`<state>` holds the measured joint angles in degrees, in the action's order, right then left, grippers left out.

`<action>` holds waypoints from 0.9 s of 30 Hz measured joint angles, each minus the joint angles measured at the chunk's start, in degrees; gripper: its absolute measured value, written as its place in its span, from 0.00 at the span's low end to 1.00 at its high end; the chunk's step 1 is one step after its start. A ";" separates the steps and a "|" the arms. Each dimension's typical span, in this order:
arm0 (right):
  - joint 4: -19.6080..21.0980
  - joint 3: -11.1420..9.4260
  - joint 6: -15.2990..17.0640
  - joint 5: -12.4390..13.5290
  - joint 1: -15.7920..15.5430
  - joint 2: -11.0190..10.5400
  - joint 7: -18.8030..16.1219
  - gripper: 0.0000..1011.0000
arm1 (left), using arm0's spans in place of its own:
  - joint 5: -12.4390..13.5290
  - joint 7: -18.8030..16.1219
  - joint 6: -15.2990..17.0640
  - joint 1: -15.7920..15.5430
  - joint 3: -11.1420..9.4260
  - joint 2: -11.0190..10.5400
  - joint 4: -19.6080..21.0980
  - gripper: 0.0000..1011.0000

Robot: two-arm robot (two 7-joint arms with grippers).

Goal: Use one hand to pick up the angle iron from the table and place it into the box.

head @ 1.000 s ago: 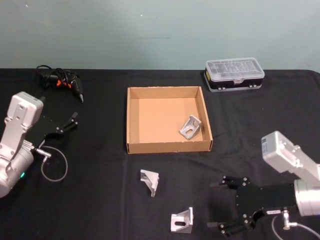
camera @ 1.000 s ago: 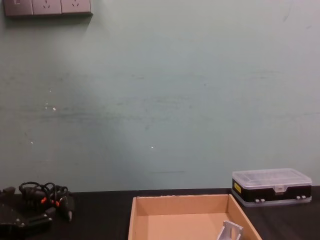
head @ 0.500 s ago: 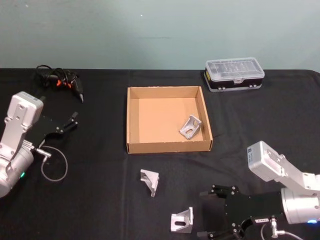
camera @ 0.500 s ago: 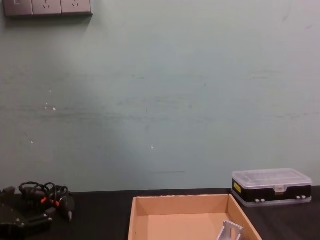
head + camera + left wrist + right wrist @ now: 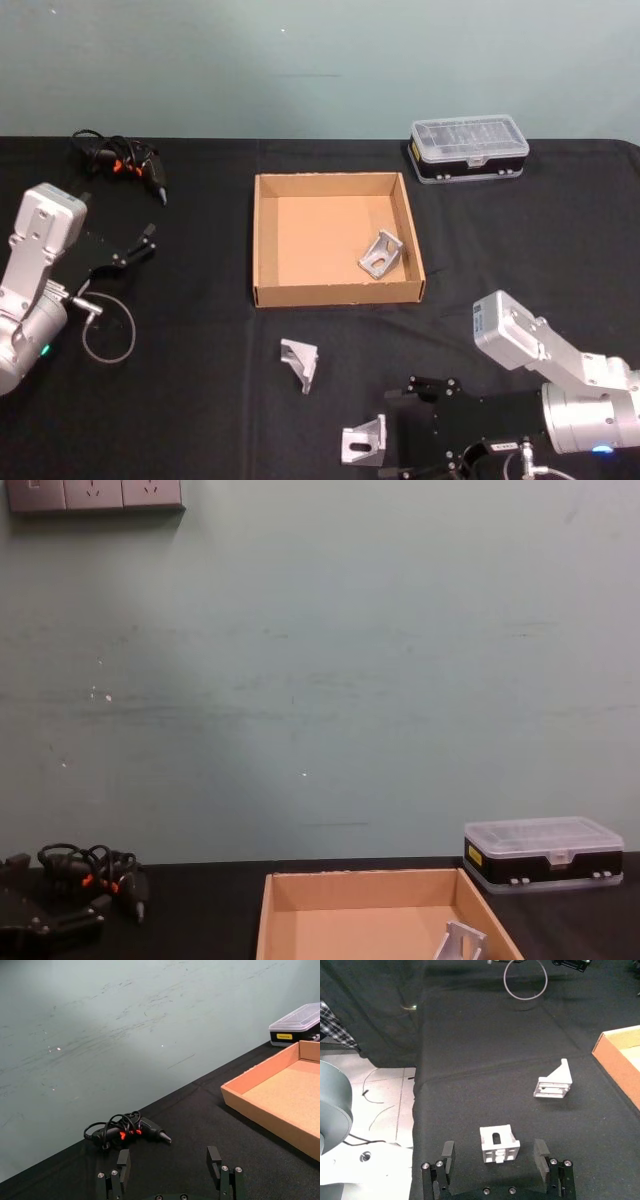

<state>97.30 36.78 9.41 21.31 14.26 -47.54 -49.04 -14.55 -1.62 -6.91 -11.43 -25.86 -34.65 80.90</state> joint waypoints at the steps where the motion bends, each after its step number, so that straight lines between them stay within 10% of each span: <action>1: -0.21 0.33 -0.02 0.01 0.17 0.14 0.14 0.99 | 0.00 0.00 0.00 0.00 0.00 0.00 0.00 0.99; 27: -2.82 3.39 -0.13 -0.24 2.07 1.68 1.82 0.99 | 0.00 0.00 0.00 0.00 0.00 0.00 0.00 0.99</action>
<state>94.48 40.17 9.29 21.07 16.33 -45.86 -47.22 -14.55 -1.62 -6.90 -11.43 -25.86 -34.65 80.90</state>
